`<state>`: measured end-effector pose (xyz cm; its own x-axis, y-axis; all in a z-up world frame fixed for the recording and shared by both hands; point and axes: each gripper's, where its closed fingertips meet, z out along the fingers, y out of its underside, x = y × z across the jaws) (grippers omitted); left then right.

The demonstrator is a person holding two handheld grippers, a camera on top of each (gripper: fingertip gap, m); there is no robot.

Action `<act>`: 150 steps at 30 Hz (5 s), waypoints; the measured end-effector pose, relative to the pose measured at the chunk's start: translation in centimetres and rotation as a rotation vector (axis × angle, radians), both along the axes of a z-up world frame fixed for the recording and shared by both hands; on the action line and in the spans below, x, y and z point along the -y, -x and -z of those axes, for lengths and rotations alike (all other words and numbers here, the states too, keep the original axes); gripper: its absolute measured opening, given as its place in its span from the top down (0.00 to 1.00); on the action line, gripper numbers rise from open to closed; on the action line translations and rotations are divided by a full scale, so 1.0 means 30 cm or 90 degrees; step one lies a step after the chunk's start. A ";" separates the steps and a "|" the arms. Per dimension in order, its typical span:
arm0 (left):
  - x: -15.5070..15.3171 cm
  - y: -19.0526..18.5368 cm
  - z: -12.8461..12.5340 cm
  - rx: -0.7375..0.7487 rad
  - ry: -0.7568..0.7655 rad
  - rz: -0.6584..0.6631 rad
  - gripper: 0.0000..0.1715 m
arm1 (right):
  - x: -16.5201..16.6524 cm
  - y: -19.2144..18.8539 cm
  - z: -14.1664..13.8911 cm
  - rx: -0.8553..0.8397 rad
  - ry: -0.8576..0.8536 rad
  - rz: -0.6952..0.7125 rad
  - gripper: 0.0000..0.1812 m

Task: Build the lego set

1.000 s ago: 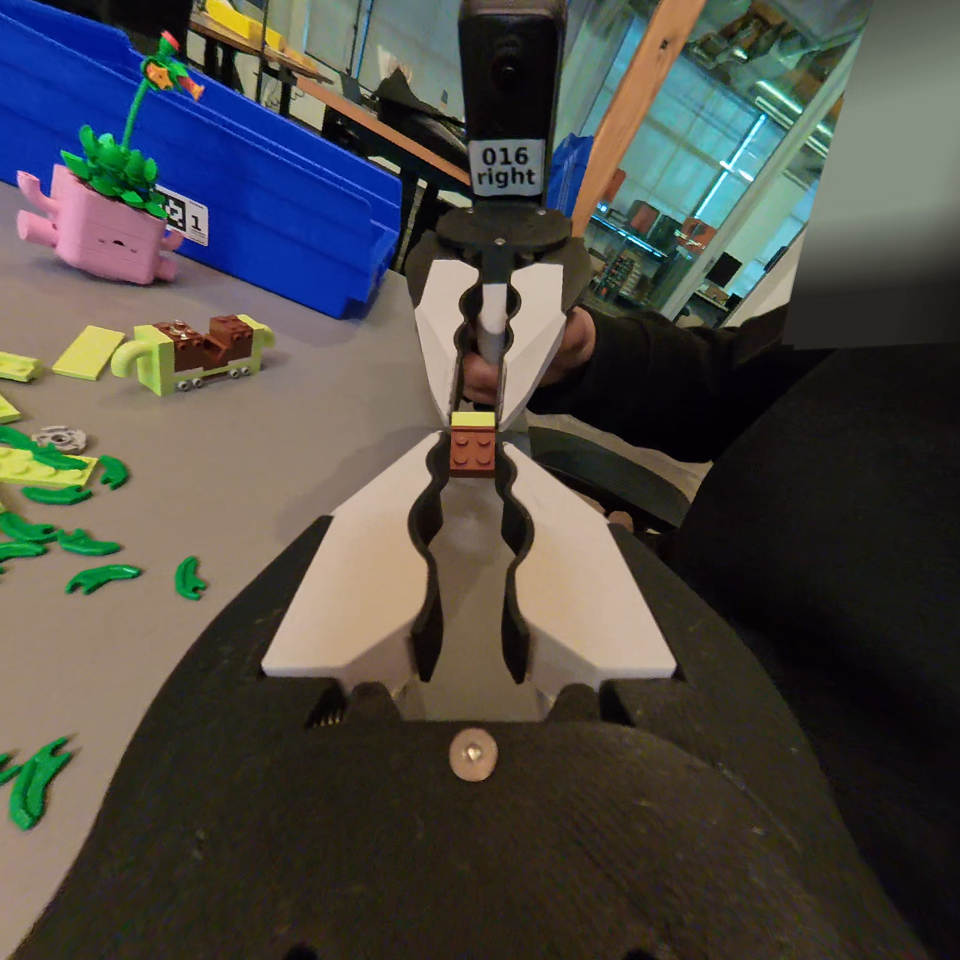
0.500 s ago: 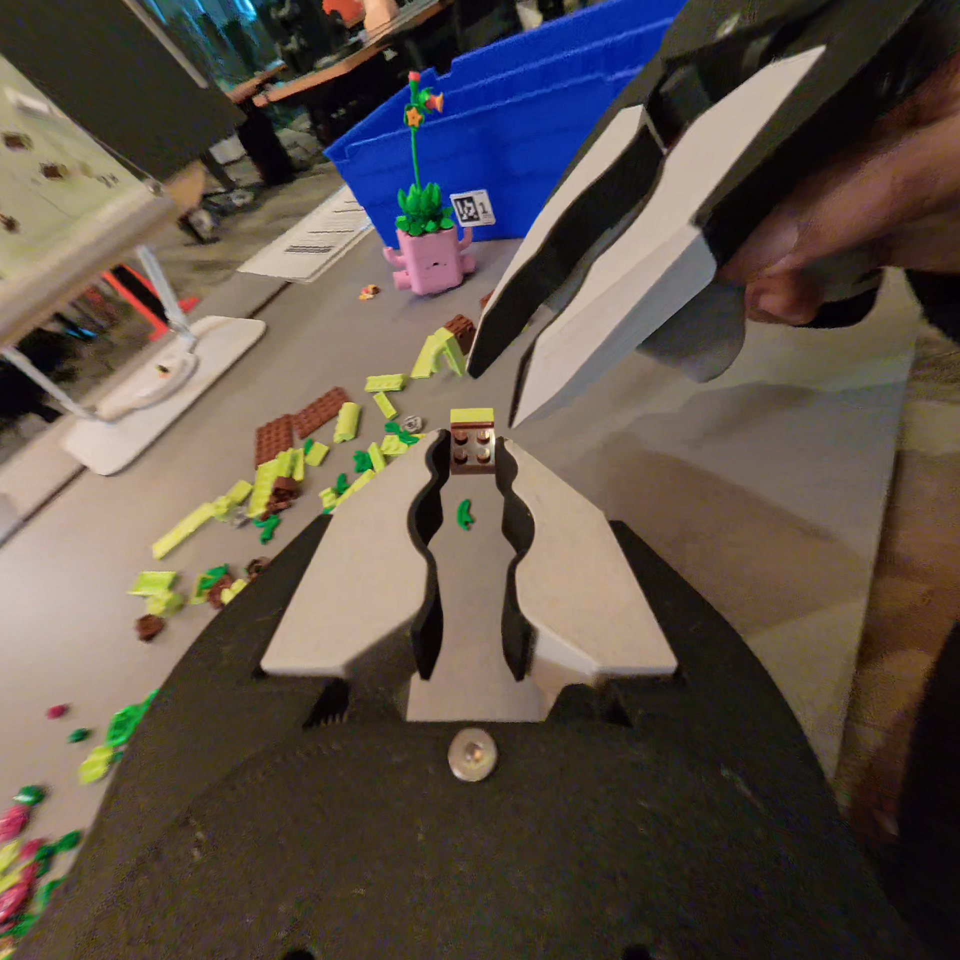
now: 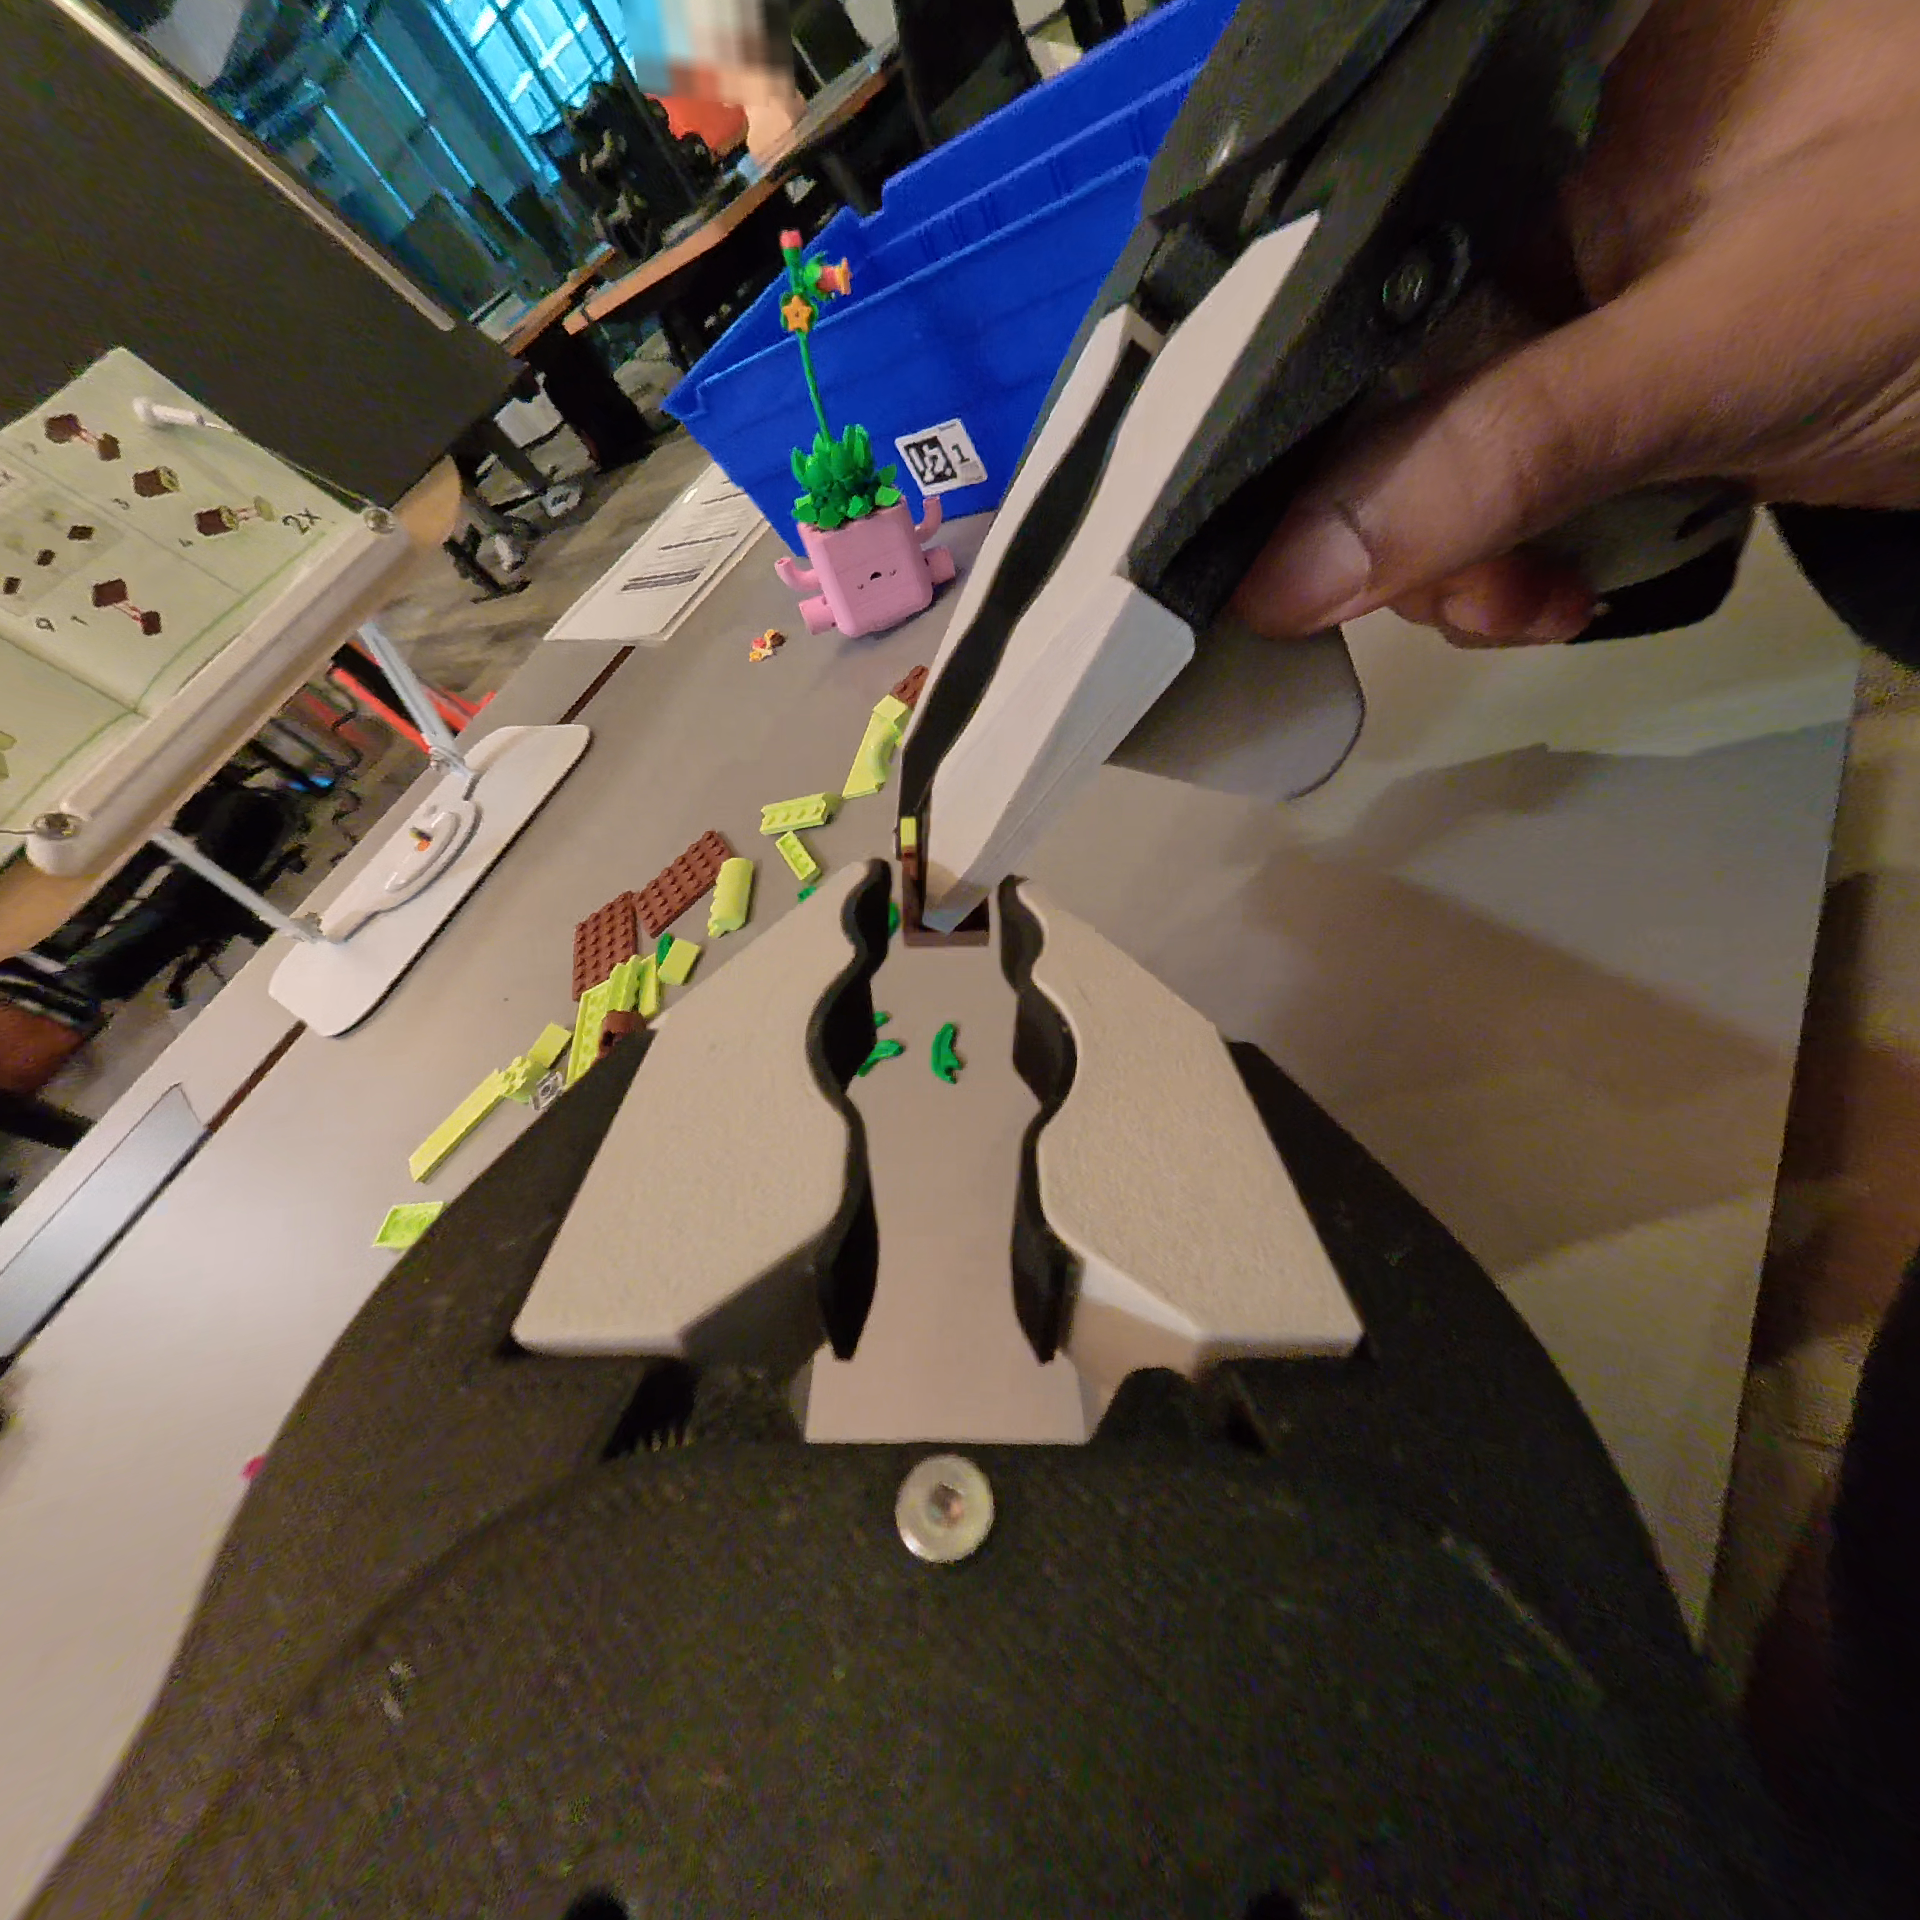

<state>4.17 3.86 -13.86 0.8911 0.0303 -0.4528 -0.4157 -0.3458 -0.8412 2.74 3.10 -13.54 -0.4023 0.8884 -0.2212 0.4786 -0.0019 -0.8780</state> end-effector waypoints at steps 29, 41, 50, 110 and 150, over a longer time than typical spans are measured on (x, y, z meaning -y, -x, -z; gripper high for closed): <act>0.039 -0.154 -0.026 0.800 0.042 0.358 0.97 | 0.014 -0.119 -0.044 -0.137 -0.126 -0.200 0.84; 0.012 -0.020 -0.018 0.518 -0.031 0.140 0.97 | 0.039 -0.074 -0.061 -0.191 -0.139 -0.093 0.66; 0.027 -0.041 -0.115 1.002 -0.129 0.284 0.97 | 0.019 -0.048 -0.065 -0.380 -0.536 -0.003 0.70; 0.014 -0.024 -0.020 0.736 -0.043 0.201 0.77 | -0.193 -0.030 0.219 0.028 -0.300 0.064 0.87; -0.135 -0.082 0.182 0.504 0.190 0.036 0.80 | -0.398 -0.093 0.133 -0.031 -0.207 0.179 0.78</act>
